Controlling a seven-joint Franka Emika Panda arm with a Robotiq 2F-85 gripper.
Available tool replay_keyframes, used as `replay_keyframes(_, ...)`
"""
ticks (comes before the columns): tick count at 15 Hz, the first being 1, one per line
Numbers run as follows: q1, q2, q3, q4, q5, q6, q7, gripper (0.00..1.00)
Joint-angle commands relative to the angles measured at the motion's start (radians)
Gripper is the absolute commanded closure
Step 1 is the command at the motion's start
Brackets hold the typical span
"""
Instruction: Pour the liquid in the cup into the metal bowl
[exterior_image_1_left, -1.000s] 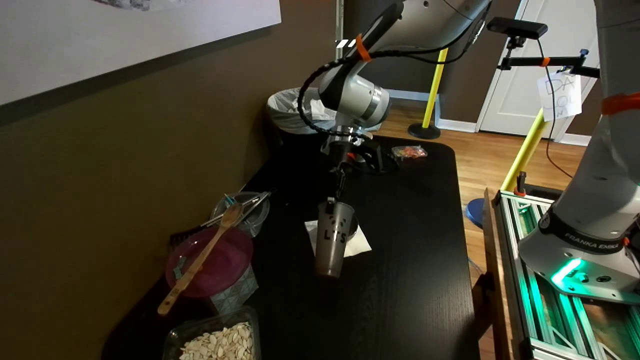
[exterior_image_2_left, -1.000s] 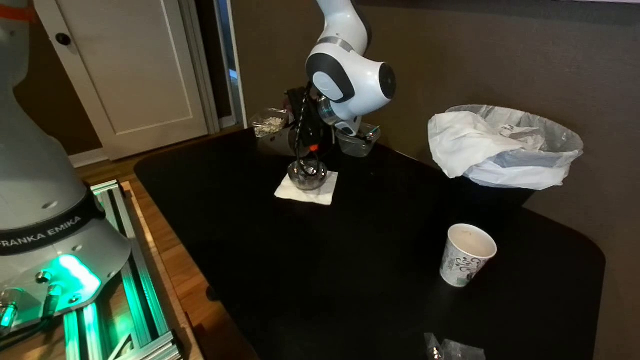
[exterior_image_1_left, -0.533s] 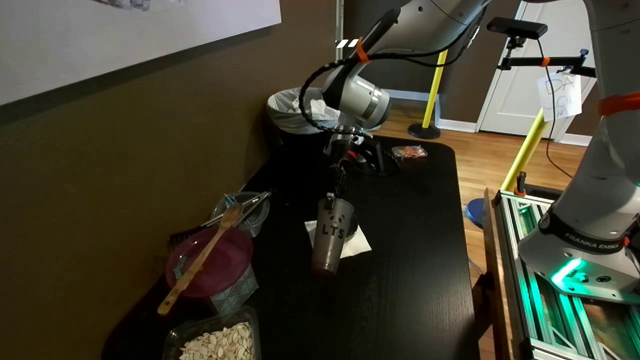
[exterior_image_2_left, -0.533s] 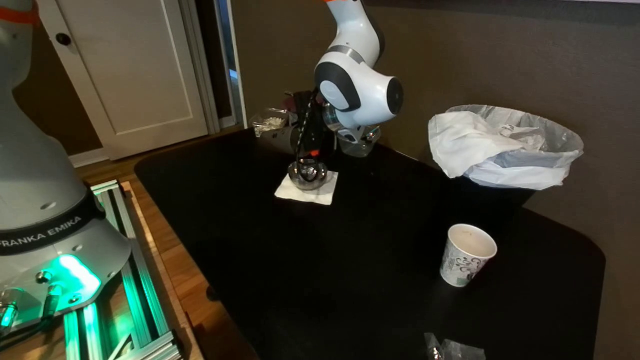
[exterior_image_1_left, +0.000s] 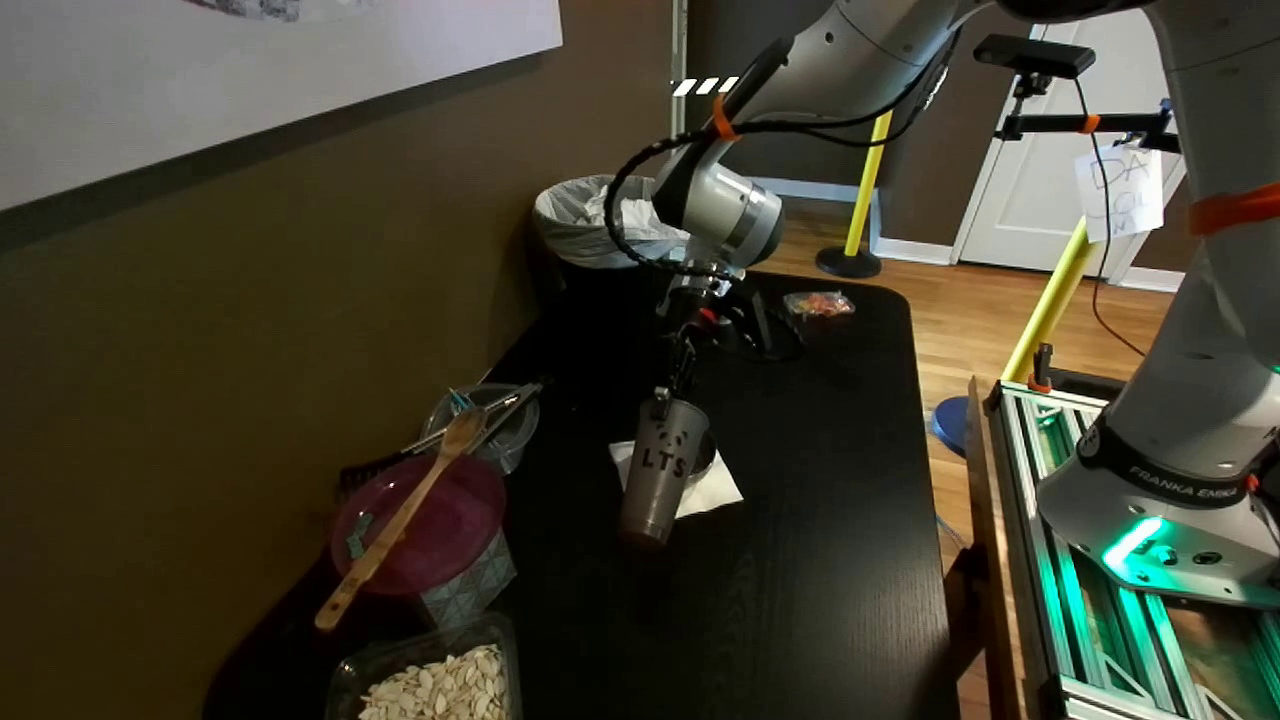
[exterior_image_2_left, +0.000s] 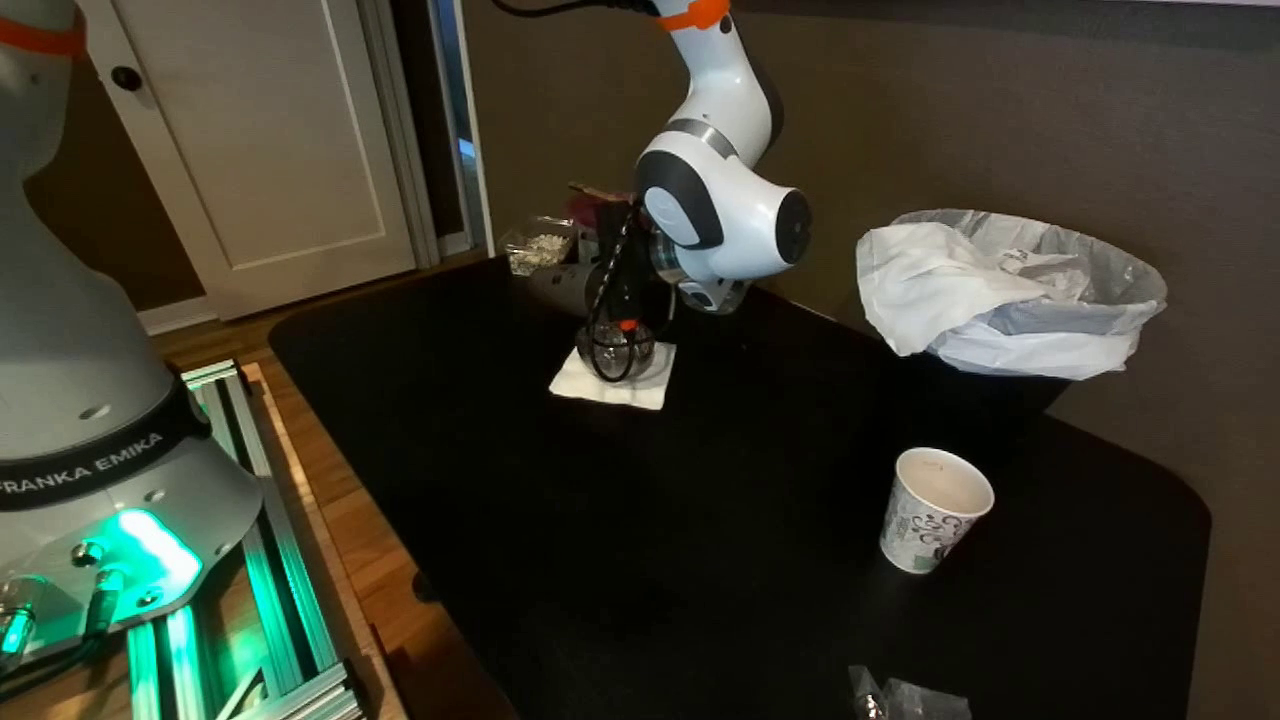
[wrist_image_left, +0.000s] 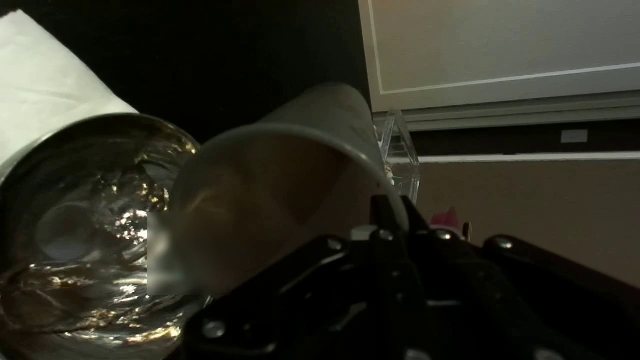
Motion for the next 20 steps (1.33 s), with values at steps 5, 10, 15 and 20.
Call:
replay_keyframes(5,-0.006,0.027,-0.009,0.021,0.062,-0.053,-0.016,0.99)
replay_keyframes(10,-0.007,0.033,-0.01,0.025,0.081,-0.066,-0.017,0.99)
replay_keyframes(15,-0.01,0.041,-0.02,0.031,0.095,-0.093,-0.014,0.99)
replay_keyframes(20,-0.019,0.054,-0.028,0.037,0.129,-0.128,-0.016,0.99)
